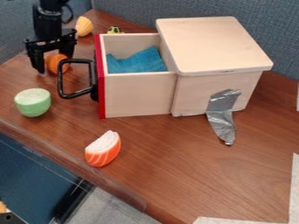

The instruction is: Lift up a orange object

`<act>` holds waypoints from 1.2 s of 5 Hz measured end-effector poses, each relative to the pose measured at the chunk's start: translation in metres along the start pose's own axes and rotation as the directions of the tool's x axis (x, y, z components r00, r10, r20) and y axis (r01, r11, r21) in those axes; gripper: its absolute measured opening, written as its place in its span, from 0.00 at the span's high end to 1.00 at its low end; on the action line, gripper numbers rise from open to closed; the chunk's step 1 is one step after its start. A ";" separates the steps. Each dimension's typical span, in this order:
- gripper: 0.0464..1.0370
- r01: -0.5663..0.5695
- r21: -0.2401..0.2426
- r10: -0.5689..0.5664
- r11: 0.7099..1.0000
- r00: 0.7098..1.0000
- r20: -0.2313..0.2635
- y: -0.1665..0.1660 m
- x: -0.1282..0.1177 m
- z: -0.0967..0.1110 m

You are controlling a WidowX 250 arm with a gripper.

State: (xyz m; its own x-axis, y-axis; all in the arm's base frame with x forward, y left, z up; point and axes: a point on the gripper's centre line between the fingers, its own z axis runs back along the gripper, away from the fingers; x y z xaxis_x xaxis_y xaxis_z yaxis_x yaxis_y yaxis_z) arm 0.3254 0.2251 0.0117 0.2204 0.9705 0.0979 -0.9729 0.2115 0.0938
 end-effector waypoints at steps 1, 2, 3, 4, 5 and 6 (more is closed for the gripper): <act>0.07 0.024 0.004 -0.024 1.000 1.000 -0.004 0.006 -0.005 0.000; 0.33 0.027 0.002 -0.027 1.000 1.000 -0.010 0.008 -0.007 0.000; 0.35 0.009 0.003 -0.009 1.000 1.000 -0.014 0.008 -0.006 0.001; 0.35 0.007 0.004 -0.007 1.000 1.000 -0.017 0.007 -0.002 0.007; 0.35 0.007 0.015 -0.007 1.000 1.000 -0.002 0.009 0.004 0.019; 0.35 0.018 -0.015 -0.017 1.000 0.999 0.042 0.011 0.011 0.053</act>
State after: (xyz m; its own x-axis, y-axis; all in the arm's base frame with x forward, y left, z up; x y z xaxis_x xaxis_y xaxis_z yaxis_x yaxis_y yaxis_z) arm 0.3212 0.2316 0.0659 0.2399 0.9609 0.1381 -0.9697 0.2305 0.0809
